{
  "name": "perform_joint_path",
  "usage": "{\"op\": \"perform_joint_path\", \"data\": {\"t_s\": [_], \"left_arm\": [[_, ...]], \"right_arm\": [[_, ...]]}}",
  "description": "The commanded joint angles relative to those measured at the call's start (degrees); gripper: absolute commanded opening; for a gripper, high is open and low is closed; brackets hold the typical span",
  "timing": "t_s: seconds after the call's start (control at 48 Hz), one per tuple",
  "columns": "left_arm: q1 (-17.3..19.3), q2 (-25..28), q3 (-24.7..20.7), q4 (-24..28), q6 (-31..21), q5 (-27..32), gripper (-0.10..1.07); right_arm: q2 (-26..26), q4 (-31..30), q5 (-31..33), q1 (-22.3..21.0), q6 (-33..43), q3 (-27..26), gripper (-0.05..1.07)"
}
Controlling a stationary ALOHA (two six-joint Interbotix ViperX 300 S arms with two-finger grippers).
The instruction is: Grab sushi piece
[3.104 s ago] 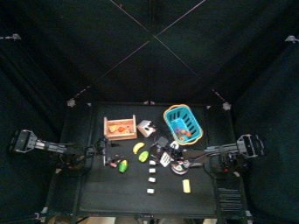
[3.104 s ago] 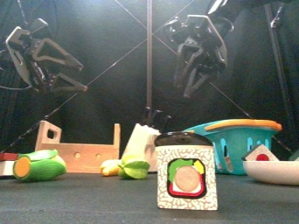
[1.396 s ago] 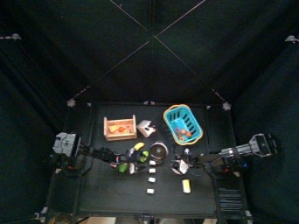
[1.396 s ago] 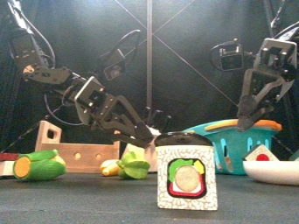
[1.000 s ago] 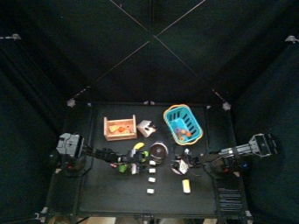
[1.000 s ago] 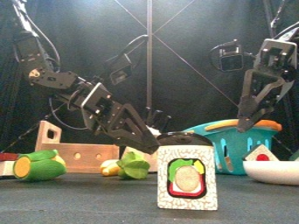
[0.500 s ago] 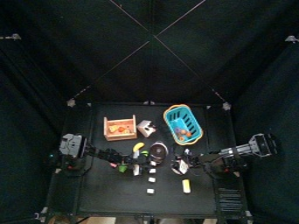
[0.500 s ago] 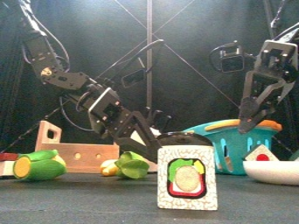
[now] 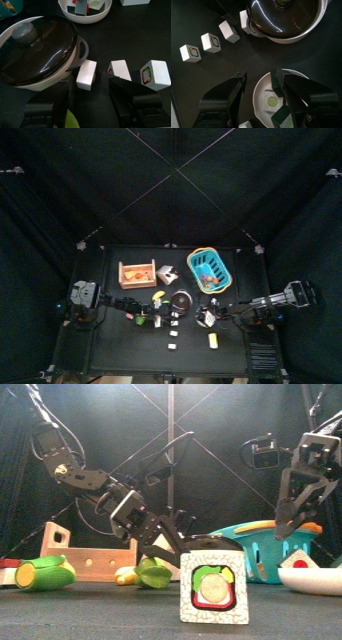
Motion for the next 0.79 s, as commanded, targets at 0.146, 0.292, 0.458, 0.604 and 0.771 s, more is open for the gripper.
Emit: {"op": "perform_joint_path", "data": {"t_s": [0.146, 0.292, 0.458, 0.604, 0.771], "left_arm": [[0.18, -0.35, -1.14, 0.09, -0.09, 0.70, 0.86], [0.09, -0.35, -1.32, 0.00, -0.18, 1.93, 0.86], [-0.18, -0.53, -1.41, 0.09, -0.18, 1.93, 0.85], [-0.26, -0.35, -1.41, 0.00, -0.18, 1.93, 0.81], [-0.26, -0.44, -1.32, 0.00, -0.18, 2.20, 0.67]], "right_arm": [[0.00, 0.09, -0.35, 0.18, 0.09, -0.35, 0.86], [0.00, 0.09, -0.35, 0.26, 0.09, -0.35, 0.86], [0.00, 0.00, -0.35, 0.18, 0.09, -0.35, 0.86], [0.00, 0.09, -0.35, 0.26, 0.09, -0.35, 0.86], [0.00, 0.09, -0.35, 0.09, 0.00, -0.35, 0.86]]}}
